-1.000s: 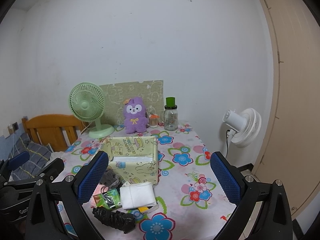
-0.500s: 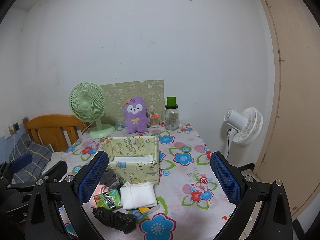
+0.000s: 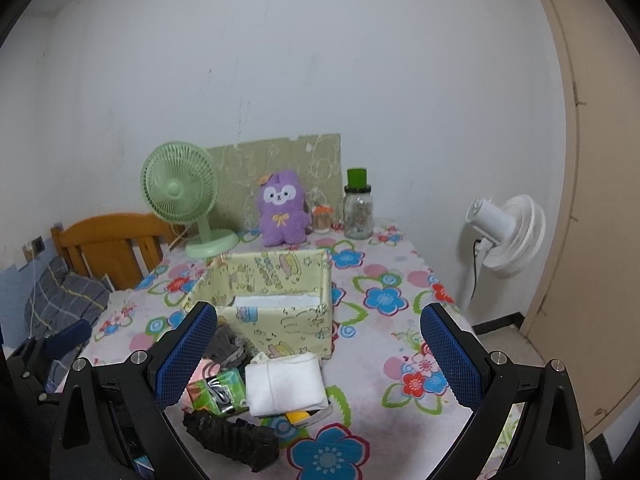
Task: Organize soft objects
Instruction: 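Reach both grippers down to the black cloth and white towel pile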
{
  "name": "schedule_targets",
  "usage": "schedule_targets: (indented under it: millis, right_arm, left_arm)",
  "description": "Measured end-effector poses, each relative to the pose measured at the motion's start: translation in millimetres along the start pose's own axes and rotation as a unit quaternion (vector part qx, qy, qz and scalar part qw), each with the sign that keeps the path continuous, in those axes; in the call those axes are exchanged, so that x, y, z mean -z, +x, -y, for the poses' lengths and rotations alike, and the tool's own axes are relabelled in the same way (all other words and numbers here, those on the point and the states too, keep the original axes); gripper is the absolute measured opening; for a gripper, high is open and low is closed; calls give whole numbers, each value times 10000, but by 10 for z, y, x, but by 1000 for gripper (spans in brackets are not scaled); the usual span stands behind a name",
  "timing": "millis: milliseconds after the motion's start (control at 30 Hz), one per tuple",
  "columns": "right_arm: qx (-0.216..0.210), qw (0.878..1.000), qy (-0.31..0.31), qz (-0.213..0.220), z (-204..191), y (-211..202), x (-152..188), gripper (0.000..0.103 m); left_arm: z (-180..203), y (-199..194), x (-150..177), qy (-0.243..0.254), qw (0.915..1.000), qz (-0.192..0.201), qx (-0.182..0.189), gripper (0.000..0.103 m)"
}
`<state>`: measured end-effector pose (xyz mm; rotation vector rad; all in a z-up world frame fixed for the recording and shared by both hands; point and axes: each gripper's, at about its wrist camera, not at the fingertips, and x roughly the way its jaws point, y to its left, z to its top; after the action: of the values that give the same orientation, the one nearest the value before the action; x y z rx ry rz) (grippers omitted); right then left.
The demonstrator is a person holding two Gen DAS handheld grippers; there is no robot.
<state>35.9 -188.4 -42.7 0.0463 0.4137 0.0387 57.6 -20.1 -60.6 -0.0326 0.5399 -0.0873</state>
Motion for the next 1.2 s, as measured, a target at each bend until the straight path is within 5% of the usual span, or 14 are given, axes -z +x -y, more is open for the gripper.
schedule_targets:
  millis: [433,1200]
  right_arm:
    - [-252,9974,-161,-662,-49,619,450,103]
    - [-694,9874,-311,-1387,-101,1187,938,103]
  left_arm:
    - [99,529,383,62,9980,-613,151,102]
    - [274,842,847,84,9915,-1264,283,100]
